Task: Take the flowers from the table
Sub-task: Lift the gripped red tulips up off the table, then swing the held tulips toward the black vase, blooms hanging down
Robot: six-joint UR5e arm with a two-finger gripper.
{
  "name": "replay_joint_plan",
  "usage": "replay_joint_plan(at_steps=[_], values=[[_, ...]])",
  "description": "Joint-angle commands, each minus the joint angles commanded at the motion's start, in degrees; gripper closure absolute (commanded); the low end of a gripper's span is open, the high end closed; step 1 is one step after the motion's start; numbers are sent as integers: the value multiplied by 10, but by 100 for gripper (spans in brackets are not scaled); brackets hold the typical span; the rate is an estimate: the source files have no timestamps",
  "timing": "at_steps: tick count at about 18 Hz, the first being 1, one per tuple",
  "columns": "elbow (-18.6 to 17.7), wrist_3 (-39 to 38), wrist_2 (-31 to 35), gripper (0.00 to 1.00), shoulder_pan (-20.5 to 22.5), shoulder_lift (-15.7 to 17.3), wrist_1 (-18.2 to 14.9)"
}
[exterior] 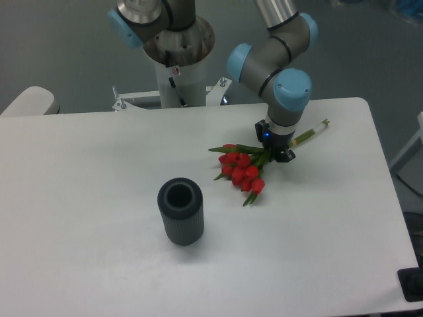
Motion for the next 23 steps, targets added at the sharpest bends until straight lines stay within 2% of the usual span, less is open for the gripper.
replay_joint_plan(at_steps=[1,2,6,9,14,18,23], values=[[17,1,1,75,-3,2,-4],[37,4,0,75,-4,3,-22],[153,39,-14,75,-12,4,-140],[230,43,-81,75,-7,0,-199],[297,32,-128,75,-11,-17,-223],[315,-1,-158,76,-22,-24,-223],[333,-78,-249,79,-22,-34,-221]])
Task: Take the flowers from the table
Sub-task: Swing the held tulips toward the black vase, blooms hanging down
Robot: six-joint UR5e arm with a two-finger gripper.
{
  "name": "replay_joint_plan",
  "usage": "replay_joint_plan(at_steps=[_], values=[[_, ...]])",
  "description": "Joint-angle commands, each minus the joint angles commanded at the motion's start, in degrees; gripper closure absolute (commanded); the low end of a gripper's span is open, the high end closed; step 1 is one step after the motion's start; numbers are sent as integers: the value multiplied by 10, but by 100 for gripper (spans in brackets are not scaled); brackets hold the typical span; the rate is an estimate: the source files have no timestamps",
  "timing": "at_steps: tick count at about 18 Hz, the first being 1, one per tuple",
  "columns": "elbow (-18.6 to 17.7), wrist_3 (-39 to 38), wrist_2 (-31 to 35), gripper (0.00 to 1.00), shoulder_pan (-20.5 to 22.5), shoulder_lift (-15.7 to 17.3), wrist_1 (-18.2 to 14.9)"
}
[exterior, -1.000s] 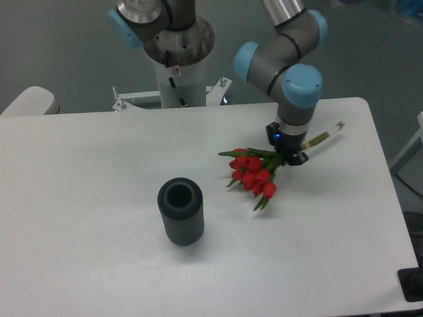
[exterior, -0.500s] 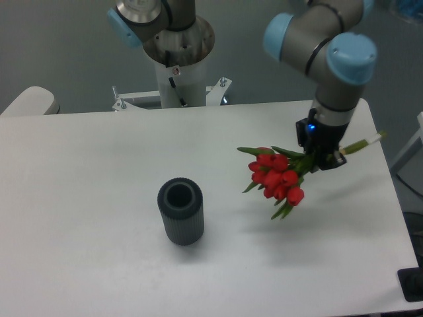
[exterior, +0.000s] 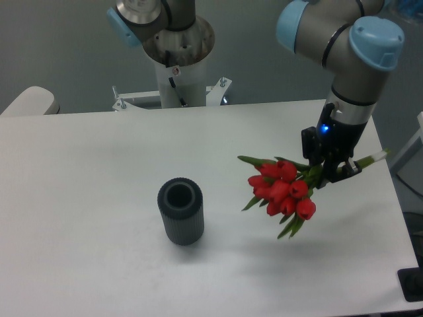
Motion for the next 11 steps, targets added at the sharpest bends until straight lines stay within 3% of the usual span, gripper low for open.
replay_joint_plan(at_steps=[6,11], values=[[4,-44,-154,79,0,-25,3],[5,-75,-223,79,-4,-37,5]])
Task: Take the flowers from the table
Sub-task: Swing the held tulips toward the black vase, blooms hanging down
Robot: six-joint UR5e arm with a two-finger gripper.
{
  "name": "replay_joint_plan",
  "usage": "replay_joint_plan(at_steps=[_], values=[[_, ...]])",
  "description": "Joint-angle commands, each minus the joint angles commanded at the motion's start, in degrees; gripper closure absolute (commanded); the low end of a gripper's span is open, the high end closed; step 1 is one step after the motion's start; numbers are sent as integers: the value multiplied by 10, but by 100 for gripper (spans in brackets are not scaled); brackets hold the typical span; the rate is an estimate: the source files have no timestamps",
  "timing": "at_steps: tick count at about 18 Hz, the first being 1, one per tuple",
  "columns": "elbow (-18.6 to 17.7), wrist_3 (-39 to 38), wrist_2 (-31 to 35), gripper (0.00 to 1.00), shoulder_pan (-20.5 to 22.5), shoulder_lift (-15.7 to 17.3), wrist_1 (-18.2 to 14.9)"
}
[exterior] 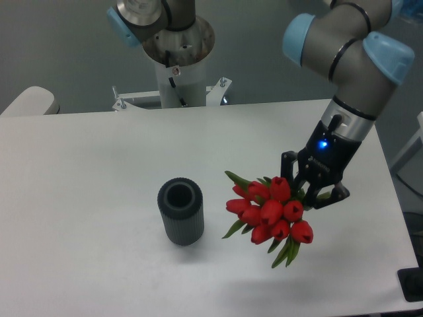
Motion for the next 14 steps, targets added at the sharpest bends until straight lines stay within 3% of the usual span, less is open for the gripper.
replay_joint_plan(at_steps=[14], values=[[-7,-29,-20,79,-2,7,9]])
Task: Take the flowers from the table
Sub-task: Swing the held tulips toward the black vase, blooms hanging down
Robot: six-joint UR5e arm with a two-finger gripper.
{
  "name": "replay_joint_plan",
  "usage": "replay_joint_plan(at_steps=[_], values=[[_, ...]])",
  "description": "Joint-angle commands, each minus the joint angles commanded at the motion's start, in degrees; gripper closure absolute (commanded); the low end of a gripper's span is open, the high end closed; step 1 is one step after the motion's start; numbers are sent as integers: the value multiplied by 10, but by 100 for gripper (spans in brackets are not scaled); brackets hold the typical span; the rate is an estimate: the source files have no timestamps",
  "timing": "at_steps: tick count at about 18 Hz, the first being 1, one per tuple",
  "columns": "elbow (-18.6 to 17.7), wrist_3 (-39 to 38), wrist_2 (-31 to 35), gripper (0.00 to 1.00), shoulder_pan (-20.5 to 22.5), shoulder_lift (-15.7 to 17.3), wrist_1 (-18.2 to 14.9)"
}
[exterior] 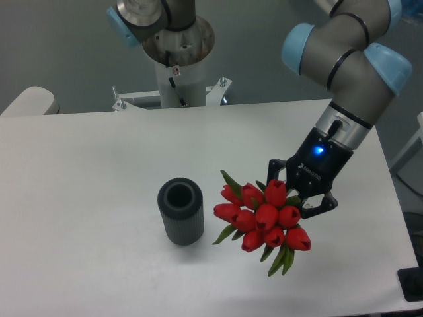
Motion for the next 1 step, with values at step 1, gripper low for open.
replay_joint_plan(at_steps=[1], values=[[0,-4,0,79,0,0,0]])
